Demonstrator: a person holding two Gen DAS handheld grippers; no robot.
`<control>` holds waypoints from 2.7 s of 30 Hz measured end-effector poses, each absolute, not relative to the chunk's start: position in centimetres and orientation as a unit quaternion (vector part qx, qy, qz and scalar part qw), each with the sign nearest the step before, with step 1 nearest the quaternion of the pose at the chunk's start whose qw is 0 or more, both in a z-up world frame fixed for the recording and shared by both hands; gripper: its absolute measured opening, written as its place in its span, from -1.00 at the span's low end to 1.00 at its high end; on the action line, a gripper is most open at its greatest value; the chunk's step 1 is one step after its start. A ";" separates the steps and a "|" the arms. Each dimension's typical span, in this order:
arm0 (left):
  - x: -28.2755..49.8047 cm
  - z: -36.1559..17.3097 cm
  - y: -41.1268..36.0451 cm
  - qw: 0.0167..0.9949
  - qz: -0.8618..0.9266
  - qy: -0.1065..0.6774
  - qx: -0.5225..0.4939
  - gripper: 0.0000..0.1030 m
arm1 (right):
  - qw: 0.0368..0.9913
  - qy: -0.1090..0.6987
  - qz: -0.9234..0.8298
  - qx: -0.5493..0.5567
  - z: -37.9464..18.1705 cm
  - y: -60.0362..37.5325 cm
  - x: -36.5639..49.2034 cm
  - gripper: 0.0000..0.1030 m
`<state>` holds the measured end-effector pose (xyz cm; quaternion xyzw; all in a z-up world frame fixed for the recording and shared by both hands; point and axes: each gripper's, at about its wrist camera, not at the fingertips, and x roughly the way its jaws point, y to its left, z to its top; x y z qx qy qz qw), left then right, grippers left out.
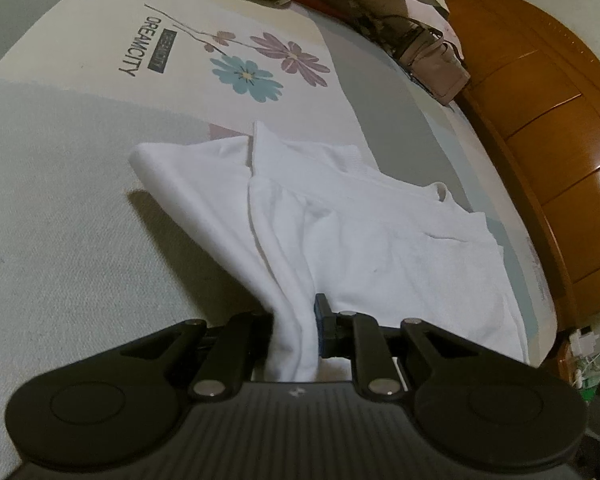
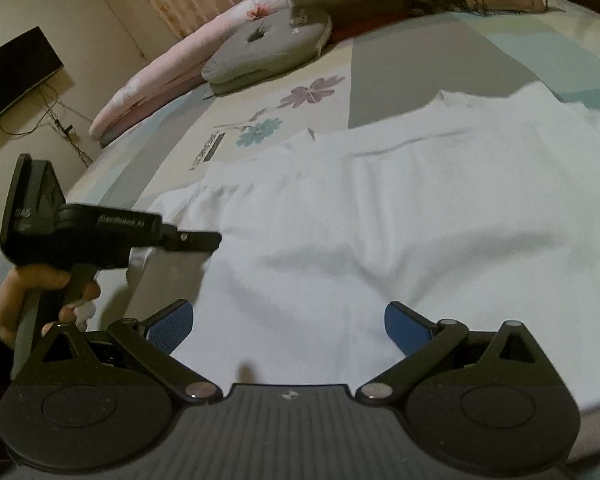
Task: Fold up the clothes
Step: 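Hold the gripped shirt side edge in the closed left gripper, then lift the shirt side edge with the left gripper and fold it over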
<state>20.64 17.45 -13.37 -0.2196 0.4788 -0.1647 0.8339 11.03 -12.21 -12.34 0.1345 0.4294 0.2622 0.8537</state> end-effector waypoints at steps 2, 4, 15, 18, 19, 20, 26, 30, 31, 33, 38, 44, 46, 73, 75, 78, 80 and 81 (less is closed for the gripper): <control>20.7 -13.3 17.3 0.835 -0.161 0.480 -0.215 -0.69 | 0.849 0.438 0.261 0.136 -12.3 -12.3 10.5 1.00; 20.6 -13.2 17.1 0.836 -0.158 0.480 -0.213 -0.69 | 0.848 0.443 0.257 0.138 -12.3 -12.4 9.7 1.00; 20.5 -12.9 16.5 0.845 -0.143 0.477 -0.195 -0.68 | 0.845 0.451 0.252 0.137 -12.0 -12.4 8.9 1.00; 20.6 -12.7 16.4 0.844 -0.141 0.480 -0.191 -0.68 | 0.850 0.441 0.261 0.122 -11.4 -12.0 9.2 1.00; 20.6 -12.7 16.3 0.844 -0.140 0.482 -0.190 -0.68 | 0.852 0.436 0.266 0.116 -11.1 -11.8 9.2 1.00; 20.6 -12.6 16.2 0.844 -0.139 0.484 -0.188 -0.68 | 0.854 0.431 0.270 0.110 -10.8 -11.7 9.3 1.00; 20.8 -12.1 15.2 0.847 -0.118 0.490 -0.165 -0.67 | 0.833 0.465 0.278 0.111 -12.0 -11.9 10.2 1.00; 20.7 -11.4 13.8 0.854 -0.092 0.496 -0.130 -0.66 | 0.843 0.451 0.272 0.110 -11.5 -13.4 10.1 1.00; 20.7 -11.3 13.5 0.855 -0.087 0.496 -0.121 -0.65 | 0.849 0.444 0.268 0.106 -11.2 -14.0 10.1 1.00; 20.7 -11.0 13.1 0.856 -0.075 0.499 -0.113 -0.66 | 0.860 0.429 0.261 0.095 -10.7 -15.2 9.9 1.00; 20.8 -9.4 11.7 0.856 -0.058 0.506 -0.085 -0.78 | 0.887 0.388 0.246 0.052 -9.6 -18.1 9.0 1.00; 21.0 -5.6 9.3 0.858 -0.084 0.503 -0.068 -0.78 | 0.896 0.362 0.253 0.040 -9.7 -20.0 8.2 1.00; 21.0 -4.6 8.0 0.858 -0.095 0.503 -0.052 -0.78 | 0.898 0.355 0.256 0.036 -9.9 -20.2 8.2 1.00; 24.3 0.3 -4.2 0.826 -0.200 0.519 -0.090 -0.79 | 0.919 0.311 0.226 0.091 -8.9 -26.8 7.3 1.00; 24.7 0.0 -5.3 0.822 -0.205 0.523 -0.096 -0.79 | 0.922 0.307 0.216 0.097 -8.8 -27.6 7.0 1.00; 25.2 -0.6 -7.0 0.816 -0.213 0.528 -0.099 -0.79 | 0.926 0.303 0.203 0.103 -8.6 -28.6 6.6 1.00; 25.4 -1.1 -8.0 0.813 -0.216 0.532 -0.099 -0.79 | 0.928 0.299 0.196 0.105 -8.3 -29.3 6.3 1.00; 25.4 -1.3 -8.4 0.811 -0.217 0.534 -0.099 -0.79 | 0.929 0.298 0.191 0.106 -8.2 -29.6 6.2 1.00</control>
